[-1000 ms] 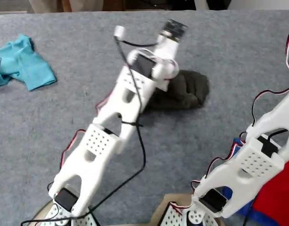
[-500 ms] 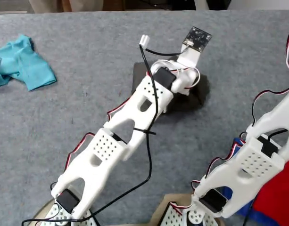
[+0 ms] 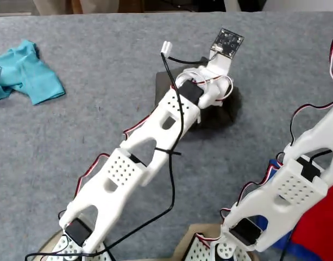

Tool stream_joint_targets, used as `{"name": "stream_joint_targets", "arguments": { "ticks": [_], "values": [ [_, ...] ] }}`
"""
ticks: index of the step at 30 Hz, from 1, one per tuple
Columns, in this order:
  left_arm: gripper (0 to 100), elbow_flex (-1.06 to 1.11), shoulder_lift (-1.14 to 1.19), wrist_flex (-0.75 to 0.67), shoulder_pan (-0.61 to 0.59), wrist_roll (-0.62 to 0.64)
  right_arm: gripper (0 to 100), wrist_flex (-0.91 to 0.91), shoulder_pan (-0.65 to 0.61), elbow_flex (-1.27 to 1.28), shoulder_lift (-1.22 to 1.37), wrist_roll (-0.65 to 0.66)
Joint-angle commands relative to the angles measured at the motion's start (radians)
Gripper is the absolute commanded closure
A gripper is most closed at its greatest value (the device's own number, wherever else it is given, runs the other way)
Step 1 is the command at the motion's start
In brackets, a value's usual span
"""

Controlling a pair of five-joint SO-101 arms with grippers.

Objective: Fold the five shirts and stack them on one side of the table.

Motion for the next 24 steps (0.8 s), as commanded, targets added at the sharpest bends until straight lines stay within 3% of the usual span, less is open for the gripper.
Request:
{"name": "stream_joint_targets", "arguments": {
  "ticks": [1,3,7,12,14,20,24],
  "values": [
    [85,-0.005,-0.056,0.028,0.028,0.015,99.0,0.005,-0.021,-0.010,-0.053,0.063],
    [79,-0.012,-0.058,0.068,0.021,0.074,99.0,0.006,-0.044,0.016,-0.054,0.080],
    [78,-0.029,-0.067,0.089,-0.055,0.135,99.0,0.006,-0.073,0.030,-0.054,0.086],
    [90,-0.187,-0.085,0.206,-0.264,0.138,99.0,0.008,-0.157,0.058,-0.038,0.080],
    [98,-0.198,-0.085,0.247,-0.336,0.138,99.0,0.006,-0.237,0.084,-0.015,0.078],
    [98,-0.048,-0.008,0.319,-0.397,0.235,99.0,-0.048,-0.541,0.188,0.151,0.028],
    [98,-0.020,0.045,0.316,-0.456,0.322,99.0,-0.072,-0.668,0.220,0.295,0.025]
  ]
}}
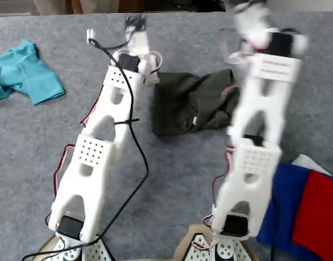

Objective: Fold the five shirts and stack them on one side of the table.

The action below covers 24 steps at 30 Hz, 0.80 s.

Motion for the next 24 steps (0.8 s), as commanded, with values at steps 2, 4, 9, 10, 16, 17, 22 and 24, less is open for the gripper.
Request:
{"name": "stream_joint_targets", "arguments": {
  "ticks": [2,4,9,10,16,17,22,24],
  "values": [
    [98,-0.026,0.012,-0.006,-0.095,0.069,99.0,-0.006,-0.137,0.005,0.111,-0.017],
    [98,-0.041,0.033,-0.006,-0.129,0.094,99.1,0.021,-0.183,0.005,0.136,-0.017],
    [98,-0.101,0.073,0.002,-0.137,0.091,99.0,0.061,-0.240,0.013,0.171,-0.017],
    [98,-0.107,0.076,0.002,-0.137,0.091,99.0,0.064,-0.243,0.015,0.179,-0.017],
    [98,-0.120,0.085,0.002,-0.137,0.089,99.0,0.077,-0.243,0.016,0.257,-0.012],
    [98,-0.120,0.085,0.002,-0.137,0.089,99.0,0.077,-0.243,0.016,0.271,-0.012],
    [98,-0.120,0.085,0.002,-0.137,0.089,99.0,0.078,-0.236,0.016,0.303,-0.011],
    [98,-0.120,0.085,-0.003,-0.137,0.089,99.0,0.081,-0.217,0.022,0.302,-0.008]
  ]
}}
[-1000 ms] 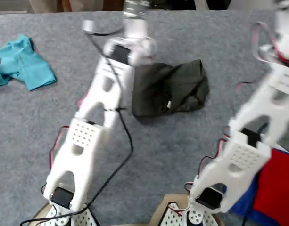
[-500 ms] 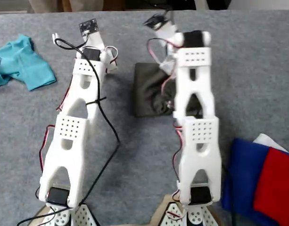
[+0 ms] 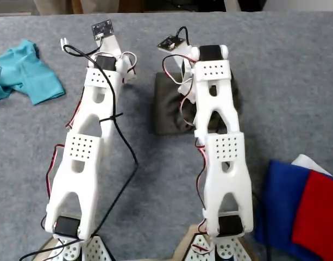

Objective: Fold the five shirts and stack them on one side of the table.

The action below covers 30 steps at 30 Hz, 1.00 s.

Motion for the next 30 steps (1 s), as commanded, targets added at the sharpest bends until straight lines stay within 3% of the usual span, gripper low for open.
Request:
{"name": "stream_joint_targets", "arguments": {
  "ticks": [1,11,24,27,30],
  "values": [
    [98,-0.051,-0.018,-0.002,-0.005,0.006,99.1,0.021,0.022,0.018,-0.008,0.015],
    [98,-0.051,-0.016,-0.002,0.009,-0.020,99.3,0.020,0.183,0.424,-0.309,0.117],
    [98,-0.051,-0.016,0.002,0.026,-0.037,99.3,0.018,0.338,0.731,-0.624,0.224],
    [98,-0.051,-0.016,0.002,0.026,-0.037,99.3,0.008,0.294,0.728,-0.677,0.235],
    [98,-0.051,-0.016,0.002,0.026,-0.037,99.3,-0.028,0.163,0.665,-0.676,0.207]
  ]
}}
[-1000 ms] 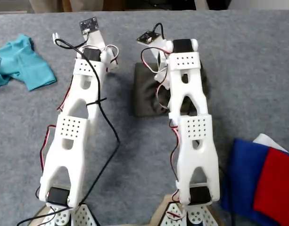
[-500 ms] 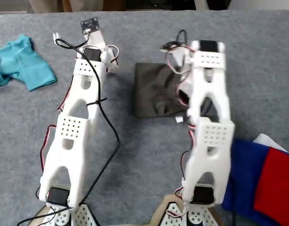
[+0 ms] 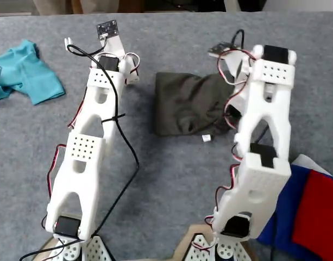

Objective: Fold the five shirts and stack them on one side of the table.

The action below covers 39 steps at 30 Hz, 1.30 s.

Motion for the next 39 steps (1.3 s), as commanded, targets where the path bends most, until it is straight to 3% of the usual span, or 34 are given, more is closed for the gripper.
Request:
{"name": "stream_joint_targets", "arguments": {
  "ticks": [1,7,16,27,39],
  "values": [
    [98,-0.051,-0.016,0.002,0.009,-0.006,99.2,-0.051,-0.148,-0.094,-0.050,-0.040],
    [98,-0.049,-0.016,0.002,0.008,-0.006,99.0,-0.124,-0.254,-0.361,0.186,-0.075],
    [98,-0.049,-0.016,0.002,0.005,-0.006,99.0,0.025,-0.145,-0.725,0.524,-0.055],
    [98,-0.049,-0.016,0.003,0.006,-0.006,99.1,0.025,-0.044,-0.630,0.507,-0.018],
    [98,-0.049,-0.016,0.002,0.006,-0.006,99.2,0.023,0.076,-0.096,0.082,0.101]
  ]
}}
